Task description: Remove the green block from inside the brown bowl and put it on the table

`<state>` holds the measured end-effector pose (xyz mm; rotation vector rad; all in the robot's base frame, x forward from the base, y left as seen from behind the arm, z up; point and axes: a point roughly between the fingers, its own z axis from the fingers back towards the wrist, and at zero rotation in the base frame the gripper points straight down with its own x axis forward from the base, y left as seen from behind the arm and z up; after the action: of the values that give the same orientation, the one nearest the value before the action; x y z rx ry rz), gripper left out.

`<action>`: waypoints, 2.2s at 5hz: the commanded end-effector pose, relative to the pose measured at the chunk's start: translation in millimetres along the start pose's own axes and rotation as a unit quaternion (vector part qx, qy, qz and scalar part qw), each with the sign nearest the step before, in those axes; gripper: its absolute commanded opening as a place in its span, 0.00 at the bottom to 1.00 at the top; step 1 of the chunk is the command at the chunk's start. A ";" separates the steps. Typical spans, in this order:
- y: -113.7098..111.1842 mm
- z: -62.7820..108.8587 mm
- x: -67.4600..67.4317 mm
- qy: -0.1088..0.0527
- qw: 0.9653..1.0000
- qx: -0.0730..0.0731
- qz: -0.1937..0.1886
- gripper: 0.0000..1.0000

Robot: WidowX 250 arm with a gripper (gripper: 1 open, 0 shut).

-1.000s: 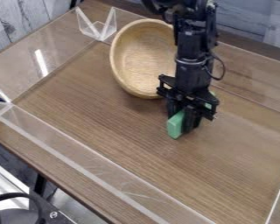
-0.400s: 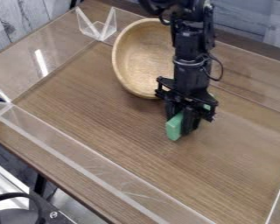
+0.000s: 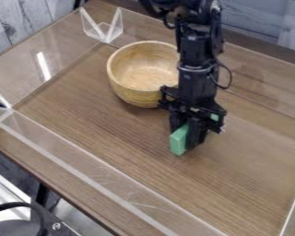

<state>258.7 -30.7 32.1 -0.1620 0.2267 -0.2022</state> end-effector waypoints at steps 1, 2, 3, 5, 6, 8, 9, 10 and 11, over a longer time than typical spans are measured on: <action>3.5 22.8 1.2 -0.037 0.999 0.008 0.004 0.00; 7.7 22.8 -0.5 -0.036 0.999 0.009 0.010 0.00; 13.5 22.0 -1.8 -0.035 0.999 0.011 0.018 0.00; 19.7 22.0 -4.3 -0.033 0.999 0.014 0.028 0.00; 24.8 18.8 -4.9 -0.030 0.999 0.015 0.034 0.00; 36.0 11.1 -5.9 -0.022 0.998 0.019 0.047 0.00; 43.0 7.6 -6.2 -0.020 0.998 0.020 0.054 0.00; 46.3 6.1 -5.7 -0.019 0.998 0.021 0.057 0.00; 48.7 4.8 -5.1 -0.019 0.998 0.022 0.058 0.00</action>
<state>255.8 12.0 21.5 -0.1193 0.2328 -0.0976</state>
